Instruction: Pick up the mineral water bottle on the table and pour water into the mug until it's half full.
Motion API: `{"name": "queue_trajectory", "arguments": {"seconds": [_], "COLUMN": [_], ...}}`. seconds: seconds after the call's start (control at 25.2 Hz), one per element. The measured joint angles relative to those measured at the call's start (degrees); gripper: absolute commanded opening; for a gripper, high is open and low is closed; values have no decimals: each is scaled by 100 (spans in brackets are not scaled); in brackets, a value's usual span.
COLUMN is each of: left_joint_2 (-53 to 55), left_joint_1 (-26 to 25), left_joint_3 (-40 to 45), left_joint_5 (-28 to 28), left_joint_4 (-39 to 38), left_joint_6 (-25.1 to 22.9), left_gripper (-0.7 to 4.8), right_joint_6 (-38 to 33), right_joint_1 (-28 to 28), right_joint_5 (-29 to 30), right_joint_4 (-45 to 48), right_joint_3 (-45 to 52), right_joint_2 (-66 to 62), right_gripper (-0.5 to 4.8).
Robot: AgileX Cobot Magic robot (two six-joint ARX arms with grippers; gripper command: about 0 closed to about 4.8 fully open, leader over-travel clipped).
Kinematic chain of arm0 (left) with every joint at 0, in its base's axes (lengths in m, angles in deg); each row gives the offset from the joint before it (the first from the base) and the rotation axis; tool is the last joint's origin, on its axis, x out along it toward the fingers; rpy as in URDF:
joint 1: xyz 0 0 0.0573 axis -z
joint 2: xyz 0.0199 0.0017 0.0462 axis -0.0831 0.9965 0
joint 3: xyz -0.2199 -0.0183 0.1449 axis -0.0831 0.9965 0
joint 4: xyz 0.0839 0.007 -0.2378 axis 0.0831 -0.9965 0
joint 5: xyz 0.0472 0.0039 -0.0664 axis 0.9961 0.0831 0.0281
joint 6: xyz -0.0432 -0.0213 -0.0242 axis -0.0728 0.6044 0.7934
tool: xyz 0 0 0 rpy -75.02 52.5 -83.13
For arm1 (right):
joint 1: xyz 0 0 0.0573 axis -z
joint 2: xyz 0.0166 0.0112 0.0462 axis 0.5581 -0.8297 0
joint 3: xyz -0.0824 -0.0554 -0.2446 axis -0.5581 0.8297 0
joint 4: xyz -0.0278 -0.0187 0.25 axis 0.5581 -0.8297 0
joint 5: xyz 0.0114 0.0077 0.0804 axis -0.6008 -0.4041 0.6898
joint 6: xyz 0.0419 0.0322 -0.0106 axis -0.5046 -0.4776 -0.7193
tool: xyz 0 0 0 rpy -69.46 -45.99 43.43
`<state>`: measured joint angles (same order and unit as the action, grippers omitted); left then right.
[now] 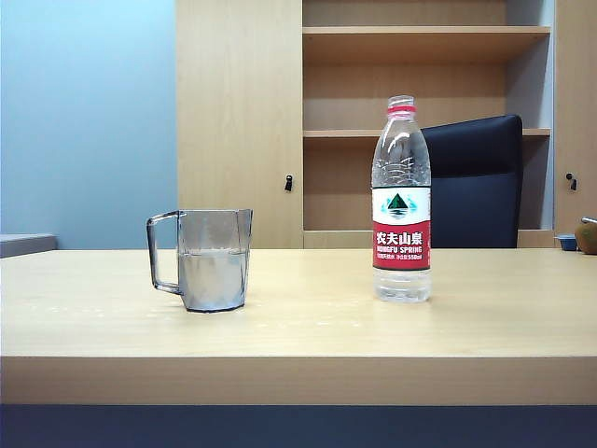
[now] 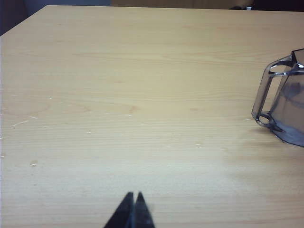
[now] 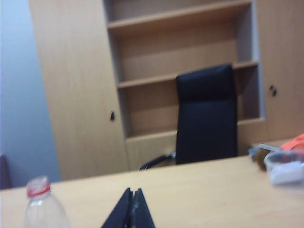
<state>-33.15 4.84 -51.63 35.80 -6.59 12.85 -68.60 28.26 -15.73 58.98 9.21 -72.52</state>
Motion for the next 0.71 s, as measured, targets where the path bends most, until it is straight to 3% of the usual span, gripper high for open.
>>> {"name": "queue_trajectory", "arguments": {"seconds": [0.24, 0.52, 0.71], "left_joint_2": [0, -2, -2], "left_joint_1": [0, 0, 0], "left_joint_3": [0, 0, 0], "left_joint_5": [0, 2, 2], "left_joint_4": [0, 0, 0], "left_joint_6": [2, 20, 20], "left_gripper": [-5, -6, -6], "right_joint_6": [24, -24, -24], "right_joint_1": [345, 345, 127], "right_joint_5": [17, 33, 173], "right_joint_4": [-273, -2830, -3488], "right_joint_3": [-20, 15, 210], "right_joint_2": [472, 463, 463], "right_gripper": [-2, -2, -2]}}
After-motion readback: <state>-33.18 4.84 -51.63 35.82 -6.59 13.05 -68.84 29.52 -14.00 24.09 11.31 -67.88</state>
